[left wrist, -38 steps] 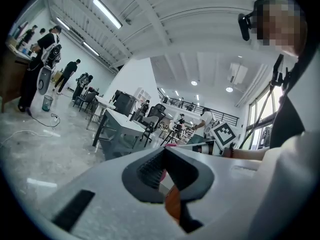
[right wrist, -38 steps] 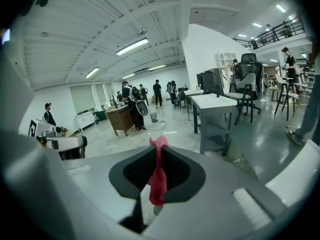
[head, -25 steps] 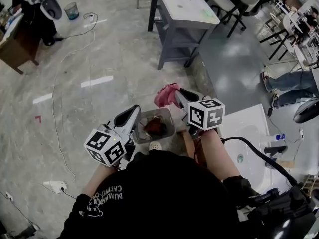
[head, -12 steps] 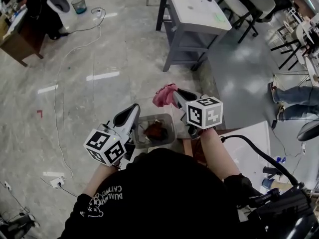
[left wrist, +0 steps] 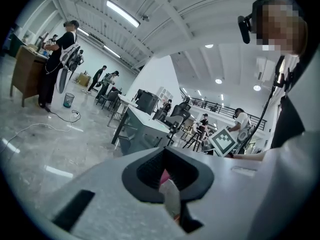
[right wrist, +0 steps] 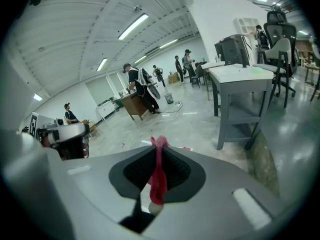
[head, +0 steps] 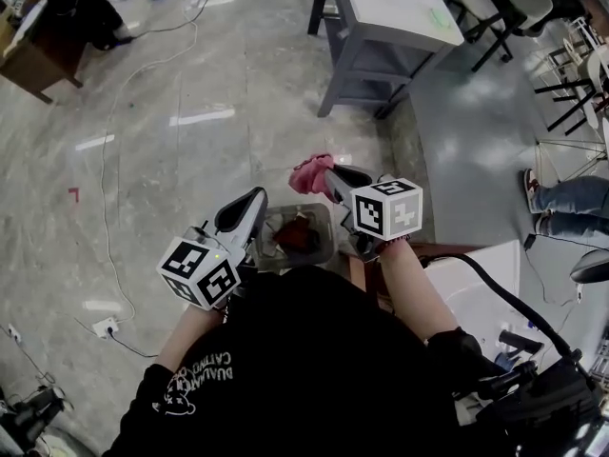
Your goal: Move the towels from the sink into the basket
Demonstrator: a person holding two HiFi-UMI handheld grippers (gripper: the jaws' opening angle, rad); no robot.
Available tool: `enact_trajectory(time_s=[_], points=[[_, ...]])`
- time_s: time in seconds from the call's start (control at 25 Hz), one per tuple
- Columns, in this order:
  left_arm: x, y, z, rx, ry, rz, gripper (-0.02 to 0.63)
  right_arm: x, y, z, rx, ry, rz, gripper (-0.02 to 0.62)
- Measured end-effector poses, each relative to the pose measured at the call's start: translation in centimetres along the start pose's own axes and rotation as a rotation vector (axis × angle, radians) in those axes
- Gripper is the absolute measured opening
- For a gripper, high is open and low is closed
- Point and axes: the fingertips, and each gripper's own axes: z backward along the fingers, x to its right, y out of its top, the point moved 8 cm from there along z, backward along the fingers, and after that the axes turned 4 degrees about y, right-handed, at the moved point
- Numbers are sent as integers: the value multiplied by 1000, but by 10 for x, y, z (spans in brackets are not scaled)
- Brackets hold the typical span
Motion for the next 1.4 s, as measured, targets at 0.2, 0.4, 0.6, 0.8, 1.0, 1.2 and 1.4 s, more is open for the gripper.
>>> enact_trajectory(time_s=[0.2,0.4,0.6,0.8,1.0,1.2,1.4], points=[[-9,-4,-10,-46,7,6,5,11,-17,-19,-52,12,-60,38],[-44,-11,-11,-116,2,34,5,10,-34,-54,-100,21,-161,39],[-84,-24,-18,-263,-76,60,6,3,-62,-89,-150,-24,-281,38],[-127,-53,-26,-421,-149,54,5,11,-112,-130,-183,-73,-448,38],[-163,-107,-25,-577,-248,61,5,27,-183,-164,-251,-159,-615,38],[-191,-166,-36,-716,-272,48,5,55,-250,-196,-323,-224,-754,38],[-203,-224,-53,-773,-253,49,6,77,-313,-219,-291,-212,-869,37]])
